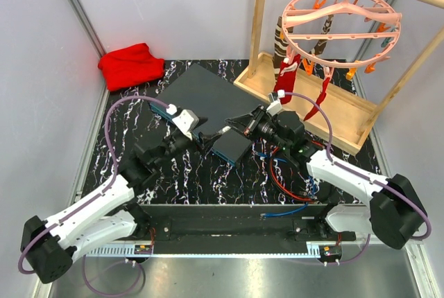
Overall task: Insert the plug into the switch port
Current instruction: Pick up the plug from the center of the board.
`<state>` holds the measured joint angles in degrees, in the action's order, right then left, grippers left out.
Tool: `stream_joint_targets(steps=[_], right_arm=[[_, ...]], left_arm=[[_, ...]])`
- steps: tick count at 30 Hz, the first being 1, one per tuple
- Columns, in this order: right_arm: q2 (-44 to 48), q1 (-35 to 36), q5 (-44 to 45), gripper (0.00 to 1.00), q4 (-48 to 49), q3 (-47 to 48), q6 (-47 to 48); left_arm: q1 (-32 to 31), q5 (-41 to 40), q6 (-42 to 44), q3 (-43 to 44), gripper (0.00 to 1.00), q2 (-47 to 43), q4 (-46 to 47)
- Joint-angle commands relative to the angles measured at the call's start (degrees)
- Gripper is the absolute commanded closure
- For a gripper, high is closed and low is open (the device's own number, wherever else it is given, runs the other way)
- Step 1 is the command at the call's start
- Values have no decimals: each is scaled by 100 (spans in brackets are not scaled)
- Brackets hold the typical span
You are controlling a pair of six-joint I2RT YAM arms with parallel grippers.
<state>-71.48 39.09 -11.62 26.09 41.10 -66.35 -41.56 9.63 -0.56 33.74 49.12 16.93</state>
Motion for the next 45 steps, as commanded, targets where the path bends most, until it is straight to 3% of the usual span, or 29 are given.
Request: stream_joint_targets(steps=[1, 7, 18, 26, 37, 45], right_arm=[[284, -16, 63, 100, -252, 135, 710], [407, -16, 63, 100, -376, 135, 974], [574, 2, 142, 100, -455, 47, 1203], [513, 28, 151, 100, -464, 100, 1335], [319, 81, 98, 100, -455, 258, 1352], [240, 134, 116, 100, -508, 311, 1318]], left_arm=[[-10, -49, 871, 791, 29, -61, -1612], [-10, 531, 1408, 1346, 27, 282, -2562], [-89, 997, 1541, 1627, 28, 704, -2572], [-203, 813, 1480, 1715, 32, 853, -2353], [-212, 742, 1330, 1742, 48, 959, -2133], [-212, 733, 1286, 1671, 68, 932, -2053]])
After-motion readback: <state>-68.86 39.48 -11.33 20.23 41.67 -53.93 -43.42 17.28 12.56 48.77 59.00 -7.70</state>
